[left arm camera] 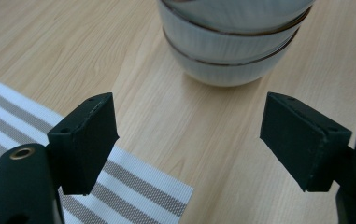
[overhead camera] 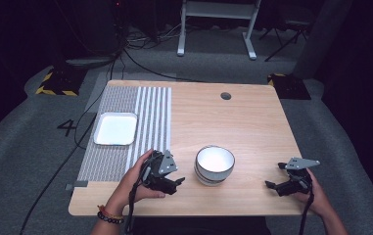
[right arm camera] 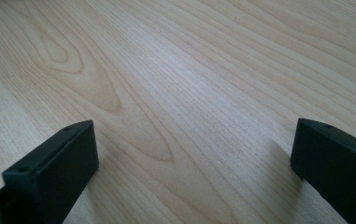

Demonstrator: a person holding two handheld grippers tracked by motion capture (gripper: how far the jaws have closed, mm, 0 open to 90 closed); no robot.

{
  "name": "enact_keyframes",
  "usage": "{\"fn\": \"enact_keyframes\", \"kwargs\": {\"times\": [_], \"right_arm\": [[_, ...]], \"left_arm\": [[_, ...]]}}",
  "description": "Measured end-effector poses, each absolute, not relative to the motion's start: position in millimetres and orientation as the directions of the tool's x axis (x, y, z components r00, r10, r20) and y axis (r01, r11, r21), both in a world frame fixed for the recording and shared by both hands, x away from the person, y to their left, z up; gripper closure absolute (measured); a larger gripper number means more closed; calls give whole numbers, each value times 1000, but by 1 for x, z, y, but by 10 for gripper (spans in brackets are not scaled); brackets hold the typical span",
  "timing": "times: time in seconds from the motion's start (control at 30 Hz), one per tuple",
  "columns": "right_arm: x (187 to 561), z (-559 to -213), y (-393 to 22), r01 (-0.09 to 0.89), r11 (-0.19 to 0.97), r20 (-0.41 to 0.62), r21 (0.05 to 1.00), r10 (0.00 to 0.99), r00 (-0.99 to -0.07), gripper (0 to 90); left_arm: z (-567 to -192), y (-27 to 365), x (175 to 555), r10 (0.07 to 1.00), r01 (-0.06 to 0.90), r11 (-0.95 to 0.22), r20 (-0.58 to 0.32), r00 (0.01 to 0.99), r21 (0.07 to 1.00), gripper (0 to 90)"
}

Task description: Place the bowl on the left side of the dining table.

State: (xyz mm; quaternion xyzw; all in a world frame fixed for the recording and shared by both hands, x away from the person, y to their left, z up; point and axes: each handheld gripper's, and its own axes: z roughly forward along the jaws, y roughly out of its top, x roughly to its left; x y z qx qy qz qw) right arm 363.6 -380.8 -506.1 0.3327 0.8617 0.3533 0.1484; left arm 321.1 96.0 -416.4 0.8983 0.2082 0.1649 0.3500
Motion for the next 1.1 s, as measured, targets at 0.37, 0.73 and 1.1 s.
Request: {"fn": "enact_keyframes", "kwargs": {"times": [0.37,0.73,1.1], "right_arm": [[363,-506,-380,472,524,-18,709,683,-731,6],[363,-506,-380,472,525,-19,708,683,-730,6],[363,-506,-380,472,524,-19,709,683,-730,6]], "left_arm": [[-409,81,323,446,216,-663,147,883,717,183],[-403,64,327,387,175,-642,119,914,746,183],[-397,48,335,323,157,-592,54,945,790,201]]}}
